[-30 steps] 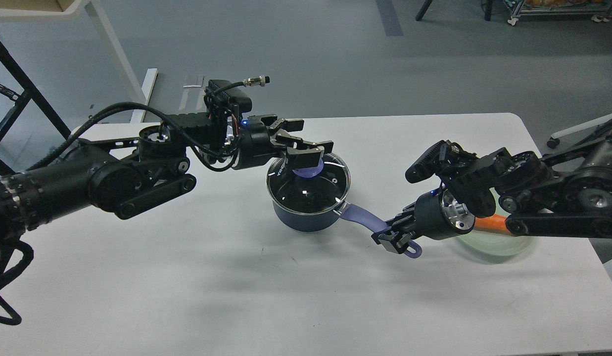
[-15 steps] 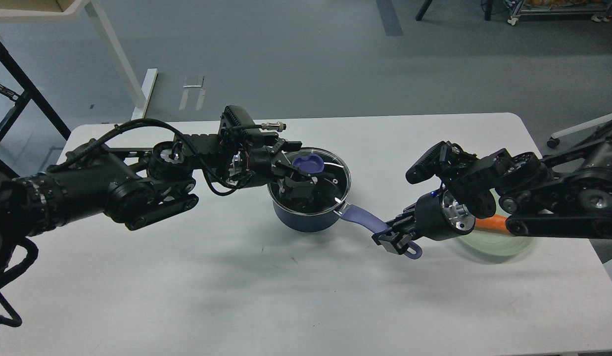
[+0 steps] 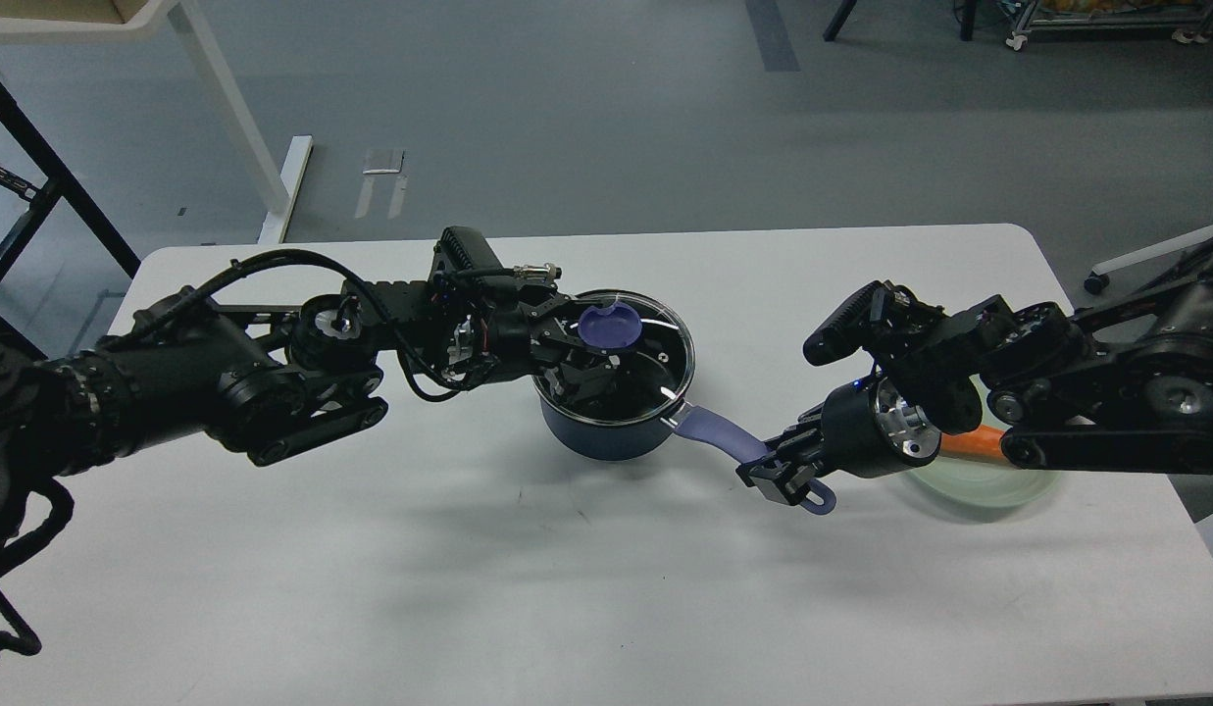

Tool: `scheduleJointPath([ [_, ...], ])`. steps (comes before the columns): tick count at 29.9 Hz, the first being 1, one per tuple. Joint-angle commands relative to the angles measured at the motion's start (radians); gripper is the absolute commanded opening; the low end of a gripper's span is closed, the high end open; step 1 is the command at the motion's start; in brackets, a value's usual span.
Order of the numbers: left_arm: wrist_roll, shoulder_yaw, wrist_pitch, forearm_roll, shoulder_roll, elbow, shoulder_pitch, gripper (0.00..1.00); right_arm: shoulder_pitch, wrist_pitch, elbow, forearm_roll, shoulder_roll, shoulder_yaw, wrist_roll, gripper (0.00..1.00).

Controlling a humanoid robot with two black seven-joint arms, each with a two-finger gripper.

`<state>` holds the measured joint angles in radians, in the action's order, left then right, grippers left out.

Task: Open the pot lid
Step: 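Close the left gripper on the purple lid knob, then lift the glass lid off the pot and carry it aside with left gripper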

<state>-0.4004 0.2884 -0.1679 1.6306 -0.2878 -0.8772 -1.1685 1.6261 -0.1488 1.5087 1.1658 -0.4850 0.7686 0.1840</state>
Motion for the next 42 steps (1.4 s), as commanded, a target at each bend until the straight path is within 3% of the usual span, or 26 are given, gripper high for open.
scheduleJointPath([
  [1, -0.011, -0.002, 0.001, 0.000, -0.001, 0.001, -0.006, 0.48, 0.000, 0.000, 0.001, 0.000, -0.001, 0.000, 0.000, 0.22],
  [9, -0.031, -0.009, -0.001, -0.011, -0.028, -0.032, -0.045, 0.44, -0.002, 0.001, -0.001, 0.000, -0.003, 0.000, 0.000, 0.22],
  [14, -0.084, -0.014, -0.001, -0.017, -0.126, -0.037, -0.095, 0.44, -0.003, 0.001, -0.001, 0.000, -0.003, 0.000, 0.000, 0.22],
  [21, -0.088, -0.002, -0.001, -0.017, -0.283, -0.037, -0.079, 0.45, -0.008, 0.001, -0.001, 0.000, -0.003, -0.002, 0.000, 0.22],
  [32, -0.088, 0.000, -0.019, -0.009, -0.473, -0.031, 0.108, 0.45, -0.008, 0.000, -0.002, 0.000, -0.003, -0.002, 0.002, 0.22],
  [42, -0.088, 0.000, -0.061, -0.012, -0.485, 0.047, 0.237, 0.45, -0.008, 0.000, -0.005, 0.000, -0.001, -0.003, 0.003, 0.22],
])
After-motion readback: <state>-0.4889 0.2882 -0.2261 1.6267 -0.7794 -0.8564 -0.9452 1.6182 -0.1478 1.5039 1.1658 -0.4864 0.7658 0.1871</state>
